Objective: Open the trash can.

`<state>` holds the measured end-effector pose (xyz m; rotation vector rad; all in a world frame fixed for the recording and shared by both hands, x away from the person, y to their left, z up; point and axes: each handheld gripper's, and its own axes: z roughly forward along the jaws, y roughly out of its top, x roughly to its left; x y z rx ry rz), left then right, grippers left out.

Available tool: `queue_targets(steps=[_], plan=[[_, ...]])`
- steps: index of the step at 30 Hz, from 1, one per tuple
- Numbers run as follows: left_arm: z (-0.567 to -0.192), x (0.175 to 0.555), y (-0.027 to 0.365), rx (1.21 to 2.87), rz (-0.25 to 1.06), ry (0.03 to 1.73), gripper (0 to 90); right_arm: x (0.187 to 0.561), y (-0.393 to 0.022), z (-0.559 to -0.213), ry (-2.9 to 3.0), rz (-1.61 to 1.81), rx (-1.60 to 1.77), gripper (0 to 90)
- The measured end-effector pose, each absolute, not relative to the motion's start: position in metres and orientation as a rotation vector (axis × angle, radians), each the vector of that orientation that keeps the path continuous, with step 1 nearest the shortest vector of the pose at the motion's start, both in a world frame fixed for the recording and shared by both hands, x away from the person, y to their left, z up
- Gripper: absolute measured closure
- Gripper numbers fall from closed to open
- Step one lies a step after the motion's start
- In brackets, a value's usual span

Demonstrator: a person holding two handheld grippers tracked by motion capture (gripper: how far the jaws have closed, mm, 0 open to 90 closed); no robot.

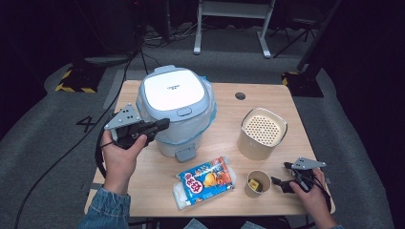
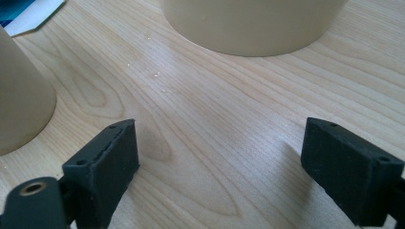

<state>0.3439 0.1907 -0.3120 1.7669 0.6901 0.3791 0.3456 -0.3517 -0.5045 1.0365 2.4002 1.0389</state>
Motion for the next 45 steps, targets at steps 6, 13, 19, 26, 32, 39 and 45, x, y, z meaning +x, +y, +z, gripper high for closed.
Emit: queue_targets(steps=[6, 13, 19, 26, 32, 39, 45], plan=[[-0.305, 0.353, 0.178, 1.789, 0.395, 0.684, 89.9, 0.345, -0.352, -0.505, 2.398, 1.039, 1.041, 13.0], [-0.295, 0.364, 0.167, 1.816, 0.416, 0.678, 89.9, 0.345, -0.352, -0.505, 2.398, 1.039, 1.041, 13.0], [-0.291, 0.372, 0.158, 1.845, 0.426, 0.683, 89.9, 0.345, -0.352, -0.505, 2.397, 1.038, 1.039, 13.0], [-0.291, 0.378, 0.148, 1.888, 0.44, 0.699, 89.9, 0.345, -0.352, -0.505, 2.398, 1.039, 1.041, 13.0], [-0.289, 0.378, 0.145, 1.913, 0.459, 0.703, 90.0, 0.345, -0.352, -0.505, 2.397, 1.038, 1.039, 13.0], [-0.287, 0.377, 0.141, 1.954, 0.48, 0.717, 90.0, 0.345, -0.352, -0.505, 2.398, 1.038, 1.041, 13.0], [-0.285, 0.375, 0.138, 1.968, 0.496, 0.729, 90.0, 0.345, -0.352, -0.505, 2.398, 1.039, 1.04, 13.0]])
